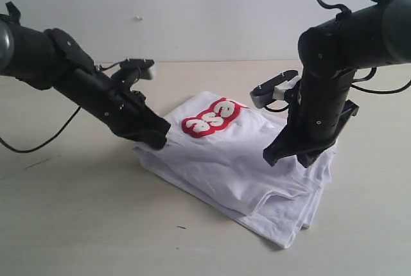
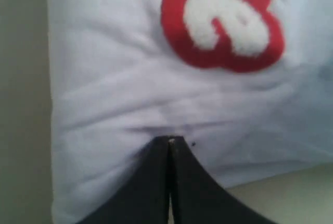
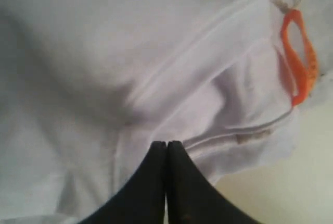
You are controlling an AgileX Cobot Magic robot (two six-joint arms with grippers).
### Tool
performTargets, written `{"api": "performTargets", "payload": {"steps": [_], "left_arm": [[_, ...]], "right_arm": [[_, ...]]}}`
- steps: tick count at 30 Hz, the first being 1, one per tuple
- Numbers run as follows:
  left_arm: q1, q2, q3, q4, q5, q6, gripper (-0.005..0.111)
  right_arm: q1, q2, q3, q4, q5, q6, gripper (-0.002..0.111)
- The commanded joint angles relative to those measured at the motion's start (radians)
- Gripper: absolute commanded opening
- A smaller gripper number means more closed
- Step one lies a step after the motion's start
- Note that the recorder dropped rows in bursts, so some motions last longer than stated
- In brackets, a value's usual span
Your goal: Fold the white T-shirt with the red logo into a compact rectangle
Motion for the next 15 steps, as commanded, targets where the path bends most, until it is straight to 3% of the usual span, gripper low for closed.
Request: {"api": "performTargets", "payload": {"steps": [1, 5, 10, 15], "left_arm": [[0.000, 0.037, 0.000, 0.155, 0.061, -0.115, 0.000], [0.000, 0.035, 0.039, 0.333, 0.143, -0.233, 0.000], [0.000, -0.027, 0.094, 0.398, 0.246, -0.233, 0.000], [0.007, -0.178, 0.110, 0.402, 0.207, -0.233, 0.000]], "right_arm": [[-0.045, 0.073, 0.004, -0.155, -0.071, 0.124, 0.000], [-0.061, 0.175, -0.039, -0.171, -0.119, 0.125, 0.000], [-0.061, 0.263, -0.161, -0.139, -0.196, 0.101, 0.000], [-0.061, 0.313, -0.255, 0.008, -0.238, -0.176, 0.000]]}}
